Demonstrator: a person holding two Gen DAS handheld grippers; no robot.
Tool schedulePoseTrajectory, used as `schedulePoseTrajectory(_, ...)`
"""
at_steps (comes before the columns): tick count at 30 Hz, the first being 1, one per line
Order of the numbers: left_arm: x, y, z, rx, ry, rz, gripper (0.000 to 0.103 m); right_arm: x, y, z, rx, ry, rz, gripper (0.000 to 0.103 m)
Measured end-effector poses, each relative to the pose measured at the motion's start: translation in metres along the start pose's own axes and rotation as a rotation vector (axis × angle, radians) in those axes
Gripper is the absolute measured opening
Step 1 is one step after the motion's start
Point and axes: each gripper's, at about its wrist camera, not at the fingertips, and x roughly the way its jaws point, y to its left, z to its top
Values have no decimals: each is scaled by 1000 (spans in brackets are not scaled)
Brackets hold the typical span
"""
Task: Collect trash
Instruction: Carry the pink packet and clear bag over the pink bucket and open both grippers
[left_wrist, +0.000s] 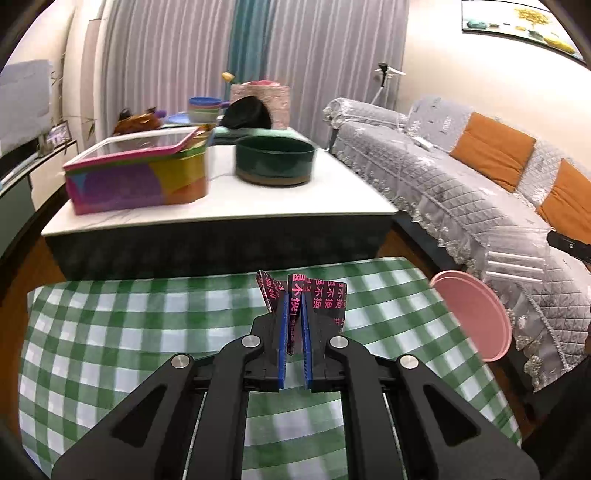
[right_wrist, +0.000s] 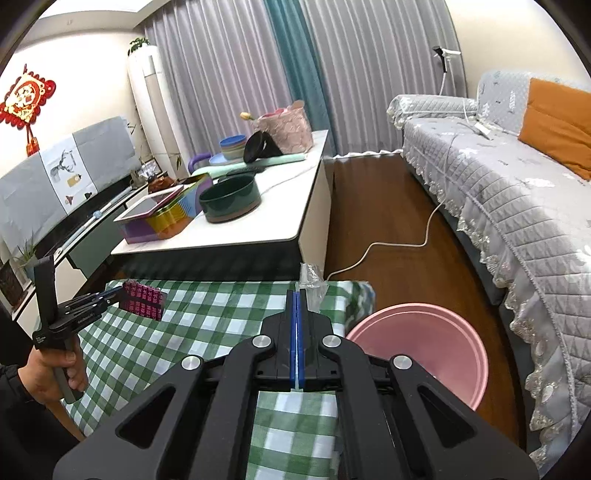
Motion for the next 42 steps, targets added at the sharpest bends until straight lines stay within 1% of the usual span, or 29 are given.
schedulePoseTrajectory(7, 2, -60, 7, 16, -16, -56, 7, -17, -32, 0, 0, -31, -43, 0)
schedulePoseTrajectory(11, 11, -92, 7, 15, -4, -82, 7, -18, -52, -8, 24, -29, -67, 0)
schedulePoseTrajectory(16, 23, -132, 6, 30, 8, -120, 7, -25, -73, -7, 53, -53, -85, 0)
schedulePoseTrajectory(17, 25, -138, 6, 33, 11, -124, 7, -26, -76, -7, 51, -58, -99, 0)
schedulePoseTrajectory(21, 37, -164, 5, 46, 27, -143, 7, -25, -91, -7, 89, -64, -104, 0)
schedulePoseTrajectory(24, 48, -184, 2, 74, 44, -149, 7, -24, -100, -5, 104, -75, -119, 0)
schedulePoseTrajectory(27, 56, -197, 1, 88, 55, -158, 7, -22, -107, -3, 117, -87, -138, 0)
schedulePoseTrajectory(33, 76, -223, -1, 116, 80, -172, 7, -9, -115, -2, 127, -72, -143, 0)
schedulePoseTrajectory(42, 108, -250, -4, 140, 122, -190, 7, 6, -112, -1, 120, -49, -145, 0)
